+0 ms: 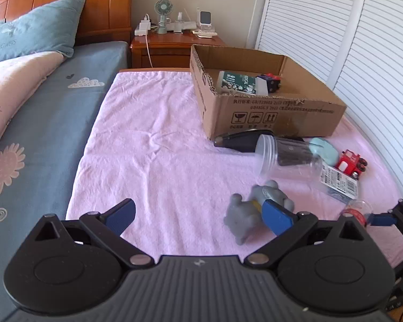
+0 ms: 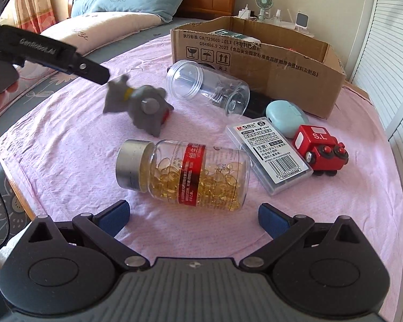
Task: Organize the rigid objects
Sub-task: 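Grasp the gray toy dog with left tool while right tool grasps the capsule bottle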
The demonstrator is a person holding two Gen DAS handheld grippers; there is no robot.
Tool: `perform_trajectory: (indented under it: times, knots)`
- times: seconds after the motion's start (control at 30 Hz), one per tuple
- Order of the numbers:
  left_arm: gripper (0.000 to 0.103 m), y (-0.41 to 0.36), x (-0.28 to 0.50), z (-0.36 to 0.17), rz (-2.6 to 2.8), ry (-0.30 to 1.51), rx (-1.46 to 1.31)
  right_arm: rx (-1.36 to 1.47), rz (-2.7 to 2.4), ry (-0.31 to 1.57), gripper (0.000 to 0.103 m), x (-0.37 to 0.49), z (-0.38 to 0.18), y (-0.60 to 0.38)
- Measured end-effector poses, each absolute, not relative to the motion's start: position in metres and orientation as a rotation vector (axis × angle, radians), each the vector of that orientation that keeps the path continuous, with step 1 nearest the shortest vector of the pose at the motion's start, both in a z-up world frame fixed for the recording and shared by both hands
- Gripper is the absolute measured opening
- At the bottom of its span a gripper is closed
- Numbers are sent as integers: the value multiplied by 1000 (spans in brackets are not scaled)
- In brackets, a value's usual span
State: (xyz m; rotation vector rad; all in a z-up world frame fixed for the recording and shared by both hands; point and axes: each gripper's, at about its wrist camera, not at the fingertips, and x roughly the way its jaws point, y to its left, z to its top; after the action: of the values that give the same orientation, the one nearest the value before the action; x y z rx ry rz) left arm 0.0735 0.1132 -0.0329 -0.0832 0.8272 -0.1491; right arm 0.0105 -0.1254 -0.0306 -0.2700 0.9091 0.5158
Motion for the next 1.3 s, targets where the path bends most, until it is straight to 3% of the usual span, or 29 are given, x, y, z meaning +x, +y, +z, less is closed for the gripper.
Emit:
perform_trajectory:
  times: [0.37,0.6,0.77,1.13,1.27,1.3]
  knots:
    - [100,69,79,-59,-239,878,3,-273,511,915,103,11,-29,-120]
    - [101,99,79,-64,-109,872,87,-272,523,907,103,10,-30,-124]
    - [100,113,74,-60,-120,902,20,-271,522,900,103,9,-30,-123]
    - [100,59,82,-68,-226,921,-76,-249,507,854,103,0,-32,-127]
    - [96,47,91,-73,-176,917,-35,-241,495,847,103,-2,-33,-127]
    - [89,45,91,-73,-156,907,-13,-241,494,847,103,-2,-32,-126]
